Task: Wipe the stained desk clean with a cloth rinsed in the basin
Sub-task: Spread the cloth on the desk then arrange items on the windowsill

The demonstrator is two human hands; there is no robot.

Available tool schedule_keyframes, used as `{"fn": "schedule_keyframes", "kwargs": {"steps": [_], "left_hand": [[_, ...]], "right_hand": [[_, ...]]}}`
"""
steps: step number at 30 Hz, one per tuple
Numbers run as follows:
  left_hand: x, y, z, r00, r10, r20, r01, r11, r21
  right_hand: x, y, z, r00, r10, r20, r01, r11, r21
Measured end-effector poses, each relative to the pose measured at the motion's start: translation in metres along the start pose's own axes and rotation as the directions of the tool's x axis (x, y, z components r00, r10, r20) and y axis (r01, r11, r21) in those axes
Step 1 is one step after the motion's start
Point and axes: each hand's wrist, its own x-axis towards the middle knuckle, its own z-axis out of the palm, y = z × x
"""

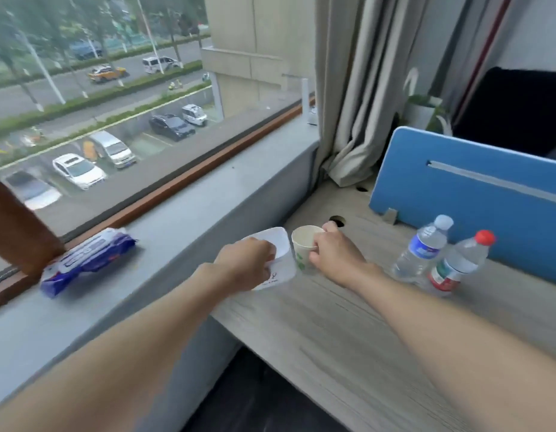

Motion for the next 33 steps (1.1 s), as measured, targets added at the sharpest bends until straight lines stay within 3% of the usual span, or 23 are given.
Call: {"fn": "schedule_keyframes", "kwargs": {"steps": [6,10,13,19,27,31,33], "left_hand": [[0.077,0.139,0.081,0.969,0.243,-0.050,-0.244,0.970,-0.011],[0.103,0.195,0.124,0.929,0.369,0.043,-0.371,0.926,0.068],[0.118,0.216,0.147,0.915,0.387,0.112,-0.399,0.908,0.126],[0.131,0.238,0.173,0.912,0.369,0.181,-0.400,0.897,0.190],[0.136,0.245,0.177,0.925,0.315,0.213,-0.351,0.923,0.156],[0.134,0.234,0.168,0.938,0.307,0.161,-0.326,0.939,0.108],[0.131,0.225,0.159,0.950,0.287,0.120,-0.296,0.953,0.062]], "right_hand": [[-0.052,0.176,0.006,0.948,0.317,0.033,-0.318,0.948,0.016],[-0.079,0.246,0.021,0.897,0.441,0.029,-0.442,0.894,0.070],[-0.087,0.274,0.033,0.871,0.487,0.062,-0.491,0.857,0.159],[-0.089,0.297,0.048,0.894,0.442,0.081,-0.445,0.895,0.028],[-0.087,0.300,0.033,0.911,0.407,0.058,-0.411,0.909,0.073],[-0.087,0.285,0.012,0.922,0.386,-0.011,-0.384,0.914,-0.131],[-0.083,0.271,0.003,0.942,0.336,-0.028,-0.336,0.931,-0.144]]}}
